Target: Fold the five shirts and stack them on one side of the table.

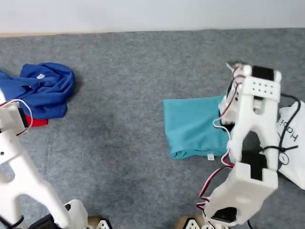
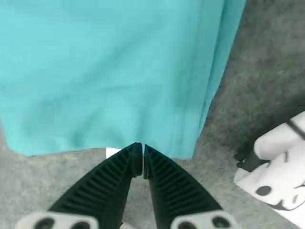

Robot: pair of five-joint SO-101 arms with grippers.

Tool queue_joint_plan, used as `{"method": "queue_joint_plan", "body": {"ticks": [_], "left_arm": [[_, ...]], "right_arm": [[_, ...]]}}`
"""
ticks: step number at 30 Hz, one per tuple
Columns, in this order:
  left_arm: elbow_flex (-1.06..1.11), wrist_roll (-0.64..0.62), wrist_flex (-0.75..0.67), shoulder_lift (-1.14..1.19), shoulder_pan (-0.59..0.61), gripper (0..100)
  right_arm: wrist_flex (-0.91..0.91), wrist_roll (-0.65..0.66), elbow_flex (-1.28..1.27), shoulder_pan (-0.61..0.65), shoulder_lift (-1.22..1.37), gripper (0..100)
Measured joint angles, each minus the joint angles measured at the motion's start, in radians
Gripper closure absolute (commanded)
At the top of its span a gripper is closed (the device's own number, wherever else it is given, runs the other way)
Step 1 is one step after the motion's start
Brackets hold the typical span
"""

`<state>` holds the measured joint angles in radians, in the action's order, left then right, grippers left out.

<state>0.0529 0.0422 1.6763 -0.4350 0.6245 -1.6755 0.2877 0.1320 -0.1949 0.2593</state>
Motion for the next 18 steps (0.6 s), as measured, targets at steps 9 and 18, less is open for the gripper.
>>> {"method": "queue_joint_plan", "body": {"ticks": [9,18], "left_arm": [[0.000,0.000,0.000,0.000,0.000,99],[0.000,0.000,0.000,0.000,0.000,99]], "right_arm": [[0.301,0.064,-0.374,-0.118,-0.018,99.0],[0.244,0.092,-0.364,-0.157,-0.075,99.0]]}}
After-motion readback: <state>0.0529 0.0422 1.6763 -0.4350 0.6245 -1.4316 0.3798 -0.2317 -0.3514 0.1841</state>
